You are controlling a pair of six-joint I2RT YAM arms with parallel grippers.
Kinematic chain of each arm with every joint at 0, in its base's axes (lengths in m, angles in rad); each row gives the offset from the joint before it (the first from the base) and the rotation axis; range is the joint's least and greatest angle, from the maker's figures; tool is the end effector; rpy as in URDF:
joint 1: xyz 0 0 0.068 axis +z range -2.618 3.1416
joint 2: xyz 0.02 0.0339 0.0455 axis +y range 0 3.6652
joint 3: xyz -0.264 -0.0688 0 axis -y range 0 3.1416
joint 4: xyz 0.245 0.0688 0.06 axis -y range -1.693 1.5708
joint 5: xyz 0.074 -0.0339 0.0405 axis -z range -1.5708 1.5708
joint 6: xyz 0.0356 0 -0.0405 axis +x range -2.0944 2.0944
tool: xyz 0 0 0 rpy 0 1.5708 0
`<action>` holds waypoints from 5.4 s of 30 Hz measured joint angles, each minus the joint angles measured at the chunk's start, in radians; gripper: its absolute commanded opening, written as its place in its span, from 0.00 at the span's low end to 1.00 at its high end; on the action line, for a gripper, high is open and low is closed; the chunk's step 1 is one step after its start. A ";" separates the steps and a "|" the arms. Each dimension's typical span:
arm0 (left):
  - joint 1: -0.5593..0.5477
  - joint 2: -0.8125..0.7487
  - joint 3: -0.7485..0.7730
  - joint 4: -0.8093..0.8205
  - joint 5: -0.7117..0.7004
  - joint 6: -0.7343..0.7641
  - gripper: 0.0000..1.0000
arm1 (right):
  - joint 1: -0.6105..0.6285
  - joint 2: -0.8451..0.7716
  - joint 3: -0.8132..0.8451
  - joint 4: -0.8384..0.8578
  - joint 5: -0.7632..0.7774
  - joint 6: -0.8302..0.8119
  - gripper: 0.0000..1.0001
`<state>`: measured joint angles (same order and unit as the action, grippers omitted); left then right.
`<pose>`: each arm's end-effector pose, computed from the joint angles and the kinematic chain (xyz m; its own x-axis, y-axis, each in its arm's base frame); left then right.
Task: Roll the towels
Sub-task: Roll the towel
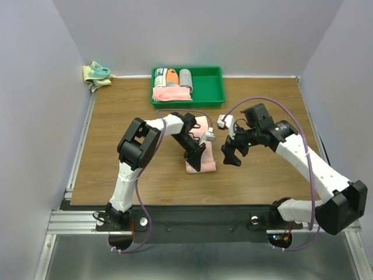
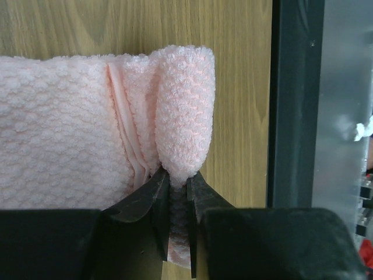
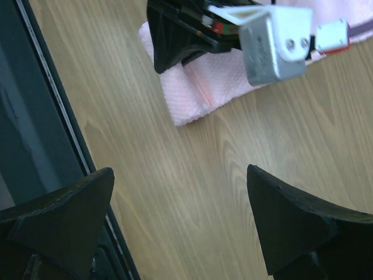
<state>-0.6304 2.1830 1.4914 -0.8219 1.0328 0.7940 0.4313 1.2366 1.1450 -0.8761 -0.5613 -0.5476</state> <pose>0.3083 -0.2628 0.1274 -0.3216 0.6871 -0.6516 0.8147 -0.1499 -0.5601 0.2119 0.1184 0.3145 -0.3117 -0.6286 -0.7125 -0.9258 0.3696 0.0790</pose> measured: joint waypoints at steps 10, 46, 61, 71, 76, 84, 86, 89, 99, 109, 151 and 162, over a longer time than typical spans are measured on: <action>0.018 0.080 0.096 -0.129 0.031 0.029 0.20 | 0.392 0.093 -0.137 0.243 0.257 -0.013 0.84; 0.100 0.035 0.073 -0.270 -0.024 0.108 0.60 | 0.437 0.446 -0.206 0.648 0.249 -0.025 0.01; 0.468 0.020 0.114 -0.251 -0.076 0.188 0.69 | 0.364 0.528 -0.096 0.475 0.021 -0.008 0.01; 0.663 -0.533 -0.282 0.066 -0.251 0.200 0.74 | 0.228 0.729 0.082 0.287 -0.269 0.061 0.01; 0.361 -0.983 -0.631 0.351 -0.435 0.220 0.84 | 0.212 0.831 0.175 0.177 -0.375 0.069 0.03; -0.139 -1.186 -0.937 0.608 -0.709 0.260 0.86 | 0.177 1.020 0.338 -0.057 -0.528 0.025 0.08; -0.206 -1.133 -0.943 0.664 -0.755 0.272 0.84 | 0.170 1.040 0.353 -0.093 -0.543 0.010 0.10; -0.258 -1.063 -0.943 0.731 -0.792 0.296 0.82 | 0.164 1.077 0.383 -0.157 -0.567 -0.019 0.12; -0.293 -0.822 -0.922 0.857 -0.866 0.399 0.52 | 0.151 1.147 0.443 -0.294 -0.608 -0.092 0.15; -0.292 -0.725 -0.800 0.710 -0.808 0.336 0.19 | 0.117 1.139 0.450 -0.335 -0.600 -0.080 0.53; 0.137 0.096 0.058 -0.355 -0.001 0.290 0.21 | 0.446 0.259 -0.174 0.460 0.338 -0.106 0.97; 0.147 0.111 0.068 -0.386 -0.002 0.297 0.22 | 0.486 0.438 -0.212 0.676 0.370 -0.177 0.25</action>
<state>-0.4835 2.2940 1.5589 -1.2079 1.0306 1.0908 0.9176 1.6745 0.9329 -0.2001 -0.1917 -0.7250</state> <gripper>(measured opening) 0.309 0.522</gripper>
